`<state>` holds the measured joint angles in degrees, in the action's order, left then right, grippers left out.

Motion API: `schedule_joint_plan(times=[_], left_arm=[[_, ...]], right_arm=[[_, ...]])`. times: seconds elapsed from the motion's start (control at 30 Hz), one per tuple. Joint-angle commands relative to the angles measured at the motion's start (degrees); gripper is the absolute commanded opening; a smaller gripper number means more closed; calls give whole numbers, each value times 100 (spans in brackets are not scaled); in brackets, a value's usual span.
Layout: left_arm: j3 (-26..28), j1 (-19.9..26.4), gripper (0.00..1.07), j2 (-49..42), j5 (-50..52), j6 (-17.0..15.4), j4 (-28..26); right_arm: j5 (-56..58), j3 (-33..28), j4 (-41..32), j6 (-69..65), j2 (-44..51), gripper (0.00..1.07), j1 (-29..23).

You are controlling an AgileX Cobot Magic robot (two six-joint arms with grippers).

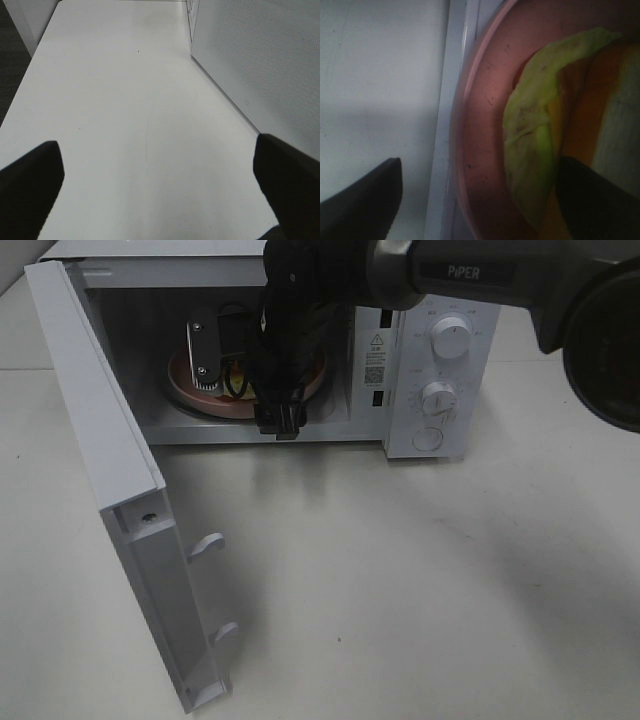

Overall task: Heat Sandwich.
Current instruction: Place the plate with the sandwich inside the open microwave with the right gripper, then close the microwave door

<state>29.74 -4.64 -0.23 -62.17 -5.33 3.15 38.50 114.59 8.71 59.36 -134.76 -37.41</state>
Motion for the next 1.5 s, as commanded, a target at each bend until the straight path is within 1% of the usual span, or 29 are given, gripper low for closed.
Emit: schedule_joint_plan(times=[0.03,0.13,0.17,0.3,0.33,0.37,0.43,0.47,0.57,0.6,0.63,0.7,0.73,0.8,0.87,0.97,1.03,1.07,1.13,1.17,1.2,1.3,1.4,1.47,1.5], left_arm=[[0,-6,98,-97,69,0,-6],[0,-6,98,-97,69,0,-6],[0,-6,98,-97,69,0,-6],[0,-6,98,-97,69,0,-6],[0,-6,98,-97,69,0,-6],[0,-6,98,-97,69,0,-6],[0,-6,98,-97,69,0,-6],[0,-6,98,-97,69,0,-6],[0,-6,98,-97,69,0,-6],[0,-6,98,-97,69,0,-6],[0,-6,98,-97,69,0,-6],[0,-6,98,-97,69,0,-6],[0,-6,98,-97,69,0,-6],[0,-6,98,-97,69,0,-6],[0,-6,98,-97,69,0,-6],[0,-6,98,-97,69,0,-6],[0,-6,98,-97,69,0,-6],[0,-6,98,-97,69,0,-6],[0,-6,98,-97,69,0,-6],[0,-6,98,-97,69,0,-6],[0,-6,98,-97,69,0,-6],[0,-6,98,-97,69,0,-6],[0,-6,98,-97,69,0,-6],[0,-6,98,-97,69,0,-6],[0,-6,98,-97,69,0,-6]], right_arm=[[-481,-384,-11,-63,304,80,11],[-676,-653,29,-63,435,79,11],[-676,-653,29,-63,435,79,11],[-871,-1094,29,-74,676,78,0],[-871,-1094,29,-74,676,78,0],[-980,-1295,29,-74,802,78,-6],[-1100,-1461,29,-74,911,78,-6],[-1100,-1461,29,-74,911,78,-6],[-1341,-1868,29,-74,1169,77,-6],[-1444,-2086,29,-74,1312,76,-6],[-1444,-2086,29,-74,1312,76,-6],[-1536,-2303,29,-80,1450,76,-6],[-1599,-2532,29,-80,1610,76,-6],[-1633,-2636,29,-92,1673,76,-6],[-1667,-2962,29,-172,1885,76,-6],[-1667,-3123,29,-235,1994,76,-6],[-1679,-3386,29,-252,2206,76,-6],[-1679,-3386,29,-252,2206,76,-6],[-1719,-3575,29,-252,2343,76,-6],[-1811,-3747,29,-304,2487,76,-6],[-1811,-3747,29,-304,2487,76,-6],[-1937,-4051,29,-504,2796,76,-6],[-1948,-4200,29,-596,2945,76,-6],[-1937,-4440,29,-802,3186,76,-6],[-1937,-4440,29,-802,3186,76,-6]])
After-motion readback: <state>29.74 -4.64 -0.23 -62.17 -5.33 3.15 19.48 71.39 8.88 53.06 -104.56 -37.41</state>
